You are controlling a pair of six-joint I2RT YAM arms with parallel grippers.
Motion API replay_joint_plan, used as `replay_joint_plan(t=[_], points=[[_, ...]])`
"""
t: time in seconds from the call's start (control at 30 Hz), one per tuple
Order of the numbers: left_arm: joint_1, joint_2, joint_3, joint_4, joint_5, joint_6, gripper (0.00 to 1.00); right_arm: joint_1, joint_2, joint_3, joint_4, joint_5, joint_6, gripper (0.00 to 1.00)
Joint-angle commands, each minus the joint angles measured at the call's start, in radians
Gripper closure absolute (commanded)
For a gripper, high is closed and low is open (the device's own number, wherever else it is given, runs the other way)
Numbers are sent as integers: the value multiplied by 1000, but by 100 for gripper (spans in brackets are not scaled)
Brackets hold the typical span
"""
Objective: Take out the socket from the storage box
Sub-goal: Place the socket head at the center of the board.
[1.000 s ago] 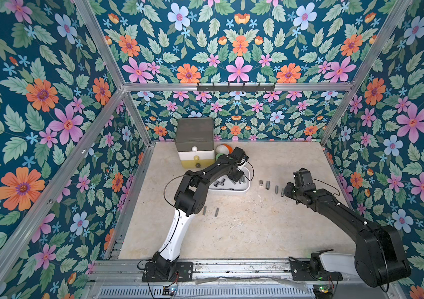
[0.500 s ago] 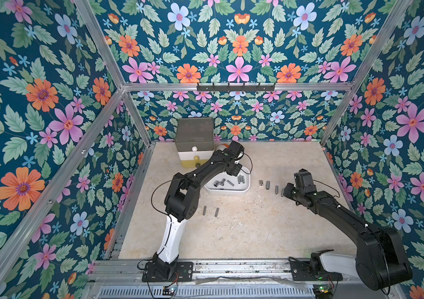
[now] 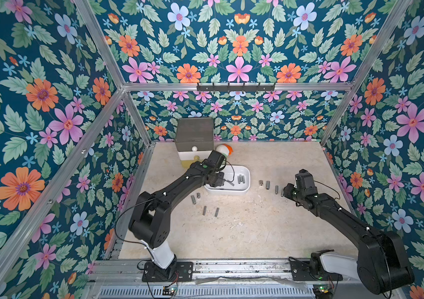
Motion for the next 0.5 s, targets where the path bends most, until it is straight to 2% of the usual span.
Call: replay_joint_plan(t=[0.0,0.13,0.23,0.47], points=[[36,-102,-149,43,-59,-165,84,0,-10,-2,23,-4,1,64],[62,-219,-342,104,-97,-279,84,1,-15,-3,23,-4,0,64],[94,-262,-436,123,-131,-337,84,0,-19,-4,21,-6,1,64],[147,-253,-526,188,-148,-377,84,0,-22,-5,17,-4,0,64]])
